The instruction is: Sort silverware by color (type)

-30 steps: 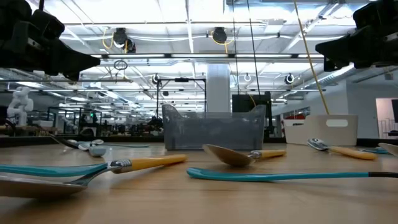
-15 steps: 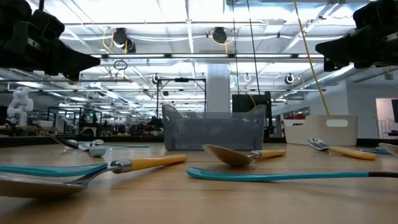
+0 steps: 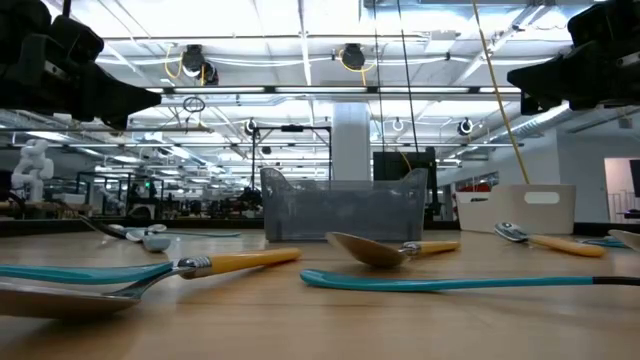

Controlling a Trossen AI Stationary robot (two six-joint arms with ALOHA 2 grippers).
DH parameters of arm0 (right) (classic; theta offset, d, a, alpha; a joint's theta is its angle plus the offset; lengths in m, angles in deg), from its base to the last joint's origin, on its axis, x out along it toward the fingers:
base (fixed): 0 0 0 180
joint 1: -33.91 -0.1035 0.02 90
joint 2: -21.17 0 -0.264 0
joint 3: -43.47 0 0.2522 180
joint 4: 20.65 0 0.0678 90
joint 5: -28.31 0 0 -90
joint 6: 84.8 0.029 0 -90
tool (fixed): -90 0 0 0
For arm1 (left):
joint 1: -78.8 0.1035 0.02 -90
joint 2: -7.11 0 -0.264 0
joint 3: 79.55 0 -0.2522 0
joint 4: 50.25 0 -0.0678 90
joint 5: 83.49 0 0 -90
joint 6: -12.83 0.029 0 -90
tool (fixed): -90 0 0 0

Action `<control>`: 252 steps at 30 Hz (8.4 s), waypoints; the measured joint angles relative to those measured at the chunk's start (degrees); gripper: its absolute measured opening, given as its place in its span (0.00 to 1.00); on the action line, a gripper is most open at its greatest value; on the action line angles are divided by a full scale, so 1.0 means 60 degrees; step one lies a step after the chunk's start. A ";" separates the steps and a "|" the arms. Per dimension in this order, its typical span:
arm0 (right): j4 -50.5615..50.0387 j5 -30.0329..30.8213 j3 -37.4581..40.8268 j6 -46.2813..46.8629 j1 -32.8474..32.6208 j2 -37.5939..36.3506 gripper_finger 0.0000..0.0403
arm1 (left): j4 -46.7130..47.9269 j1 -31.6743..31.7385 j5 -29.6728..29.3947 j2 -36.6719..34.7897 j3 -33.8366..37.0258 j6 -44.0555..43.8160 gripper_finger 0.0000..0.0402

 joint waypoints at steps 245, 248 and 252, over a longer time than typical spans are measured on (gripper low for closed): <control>-0.4477 0.0041 -1.0757 -0.0658 -0.2234 1.8200 0.33 | -0.0153 -0.0004 -0.0004 0.0006 0.0000 0.0714 0.00; -0.4531 -0.0192 -1.0754 -0.0669 -0.2055 1.8294 0.31 | -0.0154 -0.0004 -0.0004 0.0006 0.0000 0.0714 0.00; -0.4556 -0.0231 -1.0746 -0.0733 -0.1926 1.8308 0.24 | -0.0153 -0.0003 -0.0004 0.0009 0.0000 0.0769 0.00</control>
